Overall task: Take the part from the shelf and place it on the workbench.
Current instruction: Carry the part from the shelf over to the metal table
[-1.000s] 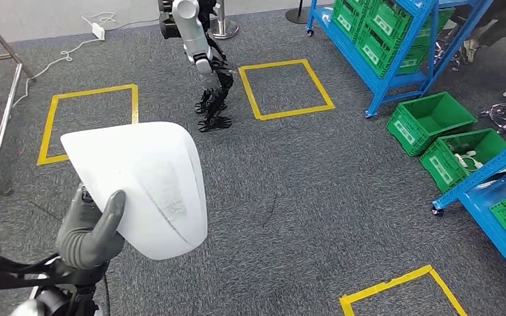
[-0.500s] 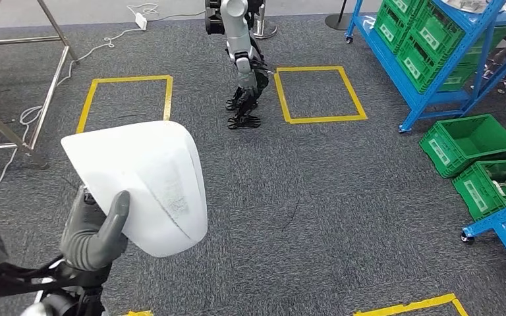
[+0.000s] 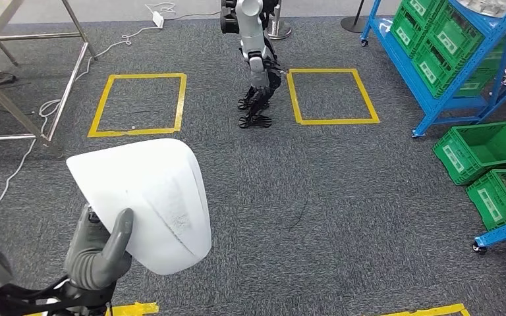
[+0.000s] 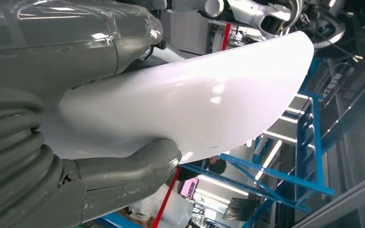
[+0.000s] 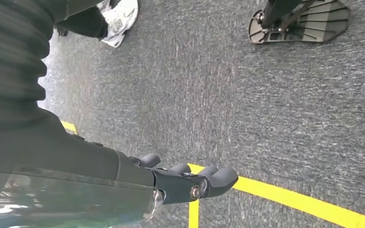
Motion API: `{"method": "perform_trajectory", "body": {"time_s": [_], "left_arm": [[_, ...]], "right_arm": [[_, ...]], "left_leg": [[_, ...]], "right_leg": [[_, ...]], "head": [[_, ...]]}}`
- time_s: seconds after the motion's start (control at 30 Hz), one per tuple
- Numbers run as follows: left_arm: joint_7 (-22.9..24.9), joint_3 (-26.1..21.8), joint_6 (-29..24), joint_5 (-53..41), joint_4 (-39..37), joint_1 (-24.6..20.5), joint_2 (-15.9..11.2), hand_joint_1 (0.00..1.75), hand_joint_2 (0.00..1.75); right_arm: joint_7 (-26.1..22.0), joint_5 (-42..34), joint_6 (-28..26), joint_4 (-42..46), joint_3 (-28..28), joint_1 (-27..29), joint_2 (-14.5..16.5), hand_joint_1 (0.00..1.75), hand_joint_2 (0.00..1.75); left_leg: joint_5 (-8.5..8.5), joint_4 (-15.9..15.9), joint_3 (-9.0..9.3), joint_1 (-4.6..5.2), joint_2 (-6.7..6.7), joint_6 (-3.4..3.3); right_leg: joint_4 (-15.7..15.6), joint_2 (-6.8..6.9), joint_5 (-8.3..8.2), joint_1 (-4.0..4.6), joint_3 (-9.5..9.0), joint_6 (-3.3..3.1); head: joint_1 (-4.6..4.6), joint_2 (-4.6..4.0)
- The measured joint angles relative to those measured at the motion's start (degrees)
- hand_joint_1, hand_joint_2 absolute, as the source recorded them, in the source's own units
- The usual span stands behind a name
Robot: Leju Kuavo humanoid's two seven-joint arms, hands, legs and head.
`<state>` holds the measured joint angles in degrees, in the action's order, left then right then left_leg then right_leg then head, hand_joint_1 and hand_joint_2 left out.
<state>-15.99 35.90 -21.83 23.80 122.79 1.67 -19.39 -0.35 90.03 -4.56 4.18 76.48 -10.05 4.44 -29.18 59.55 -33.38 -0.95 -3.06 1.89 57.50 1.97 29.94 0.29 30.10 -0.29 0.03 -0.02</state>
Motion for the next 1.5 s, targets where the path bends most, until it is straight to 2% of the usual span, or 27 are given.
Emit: {"method": "perform_trajectory", "body": {"time_s": [0.07,0.1,0.23,0.3,0.37,0.4,0.43,0.5,0.57,0.67,0.73,0.8,0.83,0.87,0.9,0.93,1.03,1.1,1.17,1.23,1.27,1.33,1.37,1.4,1.43,1.47,1.5], "left_arm": [[-0.1,0.1,-0.1,0.0,0.1,0.2,0.0,1.75,1.75],[-0.1,0.2,-0.2,0.0,0.2,0.2,-0.1,1.75,1.75],[-0.2,0.2,-0.3,0.0,0.2,0.2,-0.1,1.75,1.75],[-0.5,0.2,-0.4,0.0,0.4,0.4,-0.1,1.75,1.75],[-2.5,0.1,-0.3,1.4,0.7,1.7,-0.9,1.75,1.75],[-3.7,0.0,-0.1,2.3,0.8,2.4,-1.4,1.75,1.75],[-4.8,-0.2,0.1,3.3,0.8,3.2,-2.0,1.75,1.75],[-5.5,-0.6,0.7,4.1,0.8,3.6,-2.6,1.75,1.75],[-5.8,-1.1,1.2,4.5,0.8,3.9,-3.1,1.75,1.75],[-5.8,-1.9,2.1,4.9,0.8,4.2,-3.5,1.75,1.75],[-5.7,-2.4,2.7,4.9,0.8,4.2,-3.8,1.75,1.75],[-5.4,-2.9,3.2,4.9,0.8,4.2,-4.0,1.75,1.75],[-5.1,-3.1,3.4,4.9,0.8,4.1,-4.0,1.75,1.75],[-4.9,-3.3,3.6,4.9,0.7,4.1,-4.0,1.75,1.75],[-4.6,-3.5,3.8,4.9,0.6,4.1,-4.0,1.75,1.75],[-4.3,-3.7,4.0,4.9,0.5,4.1,-4.0,1.75,1.75],[-3.8,-4.5,4.4,4.8,0.4,4.1,-4.0,1.75,1.75],[-3.7,-4.9,4.6,4.8,0.3,4.1,-4.0,1.75,1.75],[-3.4,-5.1,4.7,4.8,0.4,4.1,-4.0,1.75,1.75],[-3.1,-5.3,4.8,4.8,0.4,4.1,-4.0,1.75,1.75],[-3.0,-5.4,4.8,4.8,0.4,4.1,-4.0,1.75,1.75],[-2.8,-5.7,4.8,4.8,0.4,4.1,-4.0,1.75,1.75],[-2.7,-5.8,4.8,4.8,0.3,4.1,-4.0,1.75,1.75],[-2.7,-5.8,4.8,4.8,0.3,4.1,-4.0,1.75,1.75],[-2.7,-5.9,4.8,4.8,0.3,4.1,-4.0,1.75,1.75],[-2.7,-5.9,4.8,4.8,0.3,4.1,-4.0,1.75,1.75],[-2.7,-6.0,4.8,4.8,0.3,4.1,-4.0,1.75,1.75]], "right_arm": [[0.0,0.0,0.0,0.0,0.0,0.0,0.0,0.00,1.75],[0.0,0.0,0.0,0.0,0.0,0.0,0.0,0.00,1.75],[0.0,0.0,0.0,0.0,0.0,0.0,0.0,0.00,1.75],[0.0,0.0,0.0,0.0,0.0,0.0,0.0,0.00,1.75],[-0.1,0.0,-0.3,0.0,-0.1,0.3,0.5,0.00,1.75],[-0.3,0.0,-0.5,-0.1,-0.1,0.5,0.8,0.00,1.75],[-0.5,0.0,-0.8,-0.1,-0.3,0.7,1.1,0.00,1.75],[-0.9,0.0,-1.2,-0.1,-0.7,0.8,1.5,0.00,1.75],[-1.1,0.0,-1.4,0.0,-1.1,0.8,1.8,0.00,1.75],[-1.2,0.0,-1.5,0.0,-1.5,0.7,2.0,0.00,1.75],[-1.3,0.0,-1.5,0.0,-1.7,0.6,2.2,0.00,1.75],[-1.3,0.0,-1.6,0.0,-2.0,0.5,2.4,0.00,1.75],[-1.3,0.0,-1.6,0.0,-2.1,0.6,2.5,0.00,1.75],[-1.3,0.0,-1.6,0.0,-2.3,0.6,2.6,0.00,1.75],[-1.3,0.0,-1.6,0.0,-2.4,0.7,2.6,0.00,1.75],[-1.3,0.0,-1.6,0.0,-2.6,0.7,2.7,0.00,1.75],[-1.4,0.0,-1.7,0.0,-2.9,0.5,2.9,0.00,1.75],[-1.4,0.0,-1.8,0.0,-2.9,0.3,3.0,0.00,1.75],[-1.3,0.0,-1.8,0.0,-3.1,0.2,3.0,0.00,1.75],[-1.1,0.0,-1.9,0.0,-3.3,0.2,3.0,0.00,1.75],[-1.1,0.0,-1.9,-0.1,-3.3,0.2,3.0,0.00,1.75],[-1.1,0.0,-2.0,-0.1,-3.6,0.2,3.1,0.00,1.75],[-1.1,0.0,-2.0,-0.1,-3.7,0.3,3.2,0.00,1.75],[-1.1,0.0,-2.0,-0.1,-3.8,0.4,3.2,0.00,1.75],[-1.1,0.0,-2.0,-0.1,-3.8,0.4,3.2,0.00,1.75],[-1.1,0.0,-2.0,-0.1,-3.8,0.4,3.2,0.00,1.75],[-1.1,0.0,-2.0,-0.1,-3.9,0.3,3.2,0.00,1.75]], "left_leg": [[-0.11,-0.5,0.08,0.22,0.24,-1.01],[-0.10,-0.4,0.02,0.32,0.46,-1.26],[0.01,-0.5,-0.05,0.37,0.73,-1.52],[0.15,-0.6,-0.06,0.24,1.05,-1.76],[0.39,-0.6,-0.25,0.45,2.27,-2.22],[0.47,-0.6,-0.34,0.66,2.95,-2.37],[0.53,-0.6,-0.39,0.88,3.71,-2.49],[0.57,-0.6,-0.28,0.98,4.67,-2.50],[0.72,-0.6,-0.44,0.94,5.47,-2.32],[1.17,-0.7,-0.89,0.73,6.26,-1.52],[0.09,0.4,-1.45,0.83,5.06,-1.02],[-3.22,5.3,-3.69,0.78,3.43,-0.46],[-5.04,8.8,-5.32,0.63,3.17,-0.11],[-6.17,11.9,-6.70,0.45,3.12,0.22],[-6.32,13.4,-7.35,0.25,3.08,0.52],[-5.38,12.9,-6.92,0.06,2.95,0.81],[-0.77,3.2,-1.39,-0.30,1.10,1.40],[-0.24,-0.2,0.40,-0.10,0.20,0.52],[-0.27,-0.3,0.34,0.14,0.70,-0.77],[-0.08,-0.4,0.30,0.11,1.32,-1.40],[0.04,-0.5,0.26,0.04,1.64,-1.64],[0.20,-0.5,0.05,0.11,2.35,-1.96],[0.27,-0.4,-0.07,0.21,2.77,-2.07],[0.33,-0.4,-0.16,0.33,3.25,-2.16],[0.37,-0.4,-0.21,0.45,3.77,-2.23],[0.42,-0.4,-0.19,0.54,4.31,-2.29],[0.46,-0.4,-0.15,0.58,4.84,-2.30]], "right_leg": [[0.2,0.35,0.20,0.06,0.01,0.43],[0.1,0.52,0.18,0.00,-0.04,0.55],[0.1,0.72,0.19,-0.10,-0.09,0.68],[1.0,0.08,1.25,-0.19,0.22,0.99],[10.0,-1.07,5.78,-0.23,4.09,1.17],[13.5,-1.44,7.01,-0.18,5.64,0.94],[15.5,-1.79,7.16,-0.07,6.50,0.53],[8.2,-2.72,2.84,0.35,3.27,-0.56],[2.1,-3.75,0.52,0.78,0.65,-1.43],[0.0,-3.55,0.22,0.91,-0.12,-1.88],[-1.2,-2.86,-0.54,0.65,-0.55,-2.02],[-1.9,-2.14,-1.06,0.48,-0.70,-2.14],[-1.9,-1.79,-1.11,0.46,-0.60,-2.20],[-1.8,-1.40,-1.09,0.44,-0.49,-2.18],[-1.7,-0.99,-1.05,0.39,-0.40,-2.11],[-1.5,-0.62,-0.95,0.30,-0.35,-1.97],[-0.3,0.08,-0.17,0.01,-0.21,-0.97],[0.4,0.34,0.33,0.11,-0.03,-0.25],[0.6,0.64,0.45,0.08,-0.06,0.10],[1.8,0.18,1.62,-0.13,0.28,0.56],[3.9,-0.34,3.14,-0.21,1.12,0.81],[11.1,-1.28,7.13,-0.26,4.22,1.14],[14.7,-1.45,8.55,-0.25,5.84,1.10],[16.8,-1.54,8.96,-0.23,6.86,0.92],[16.8,-1.67,8.14,-0.17,6.92,0.59],[14.6,-1.91,6.29,-0.04,5.97,0.14],[10.7,-2.42,3.85,0.16,4.28,-0.38]], "head": [[0.23,0.00],[0.36,0.00],[0.36,0.00],[0.42,0.00],[0.65,0.00],[0.76,0.00],[0.83,0.00],[0.84,0.00],[0.83,0.00],[1.01,0.00],[0.96,0.00],[0.71,0.00],[0.57,0.00],[0.48,0.00],[0.42,0.00],[0.41,0.00],[0.22,0.00],[0.13,0.00],[0.24,0.00],[0.33,0.00],[0.41,0.00],[0.60,0.00],[0.64,0.00],[0.66,0.00],[0.68,0.00],[0.68,0.00],[0.69,0.00]]}}
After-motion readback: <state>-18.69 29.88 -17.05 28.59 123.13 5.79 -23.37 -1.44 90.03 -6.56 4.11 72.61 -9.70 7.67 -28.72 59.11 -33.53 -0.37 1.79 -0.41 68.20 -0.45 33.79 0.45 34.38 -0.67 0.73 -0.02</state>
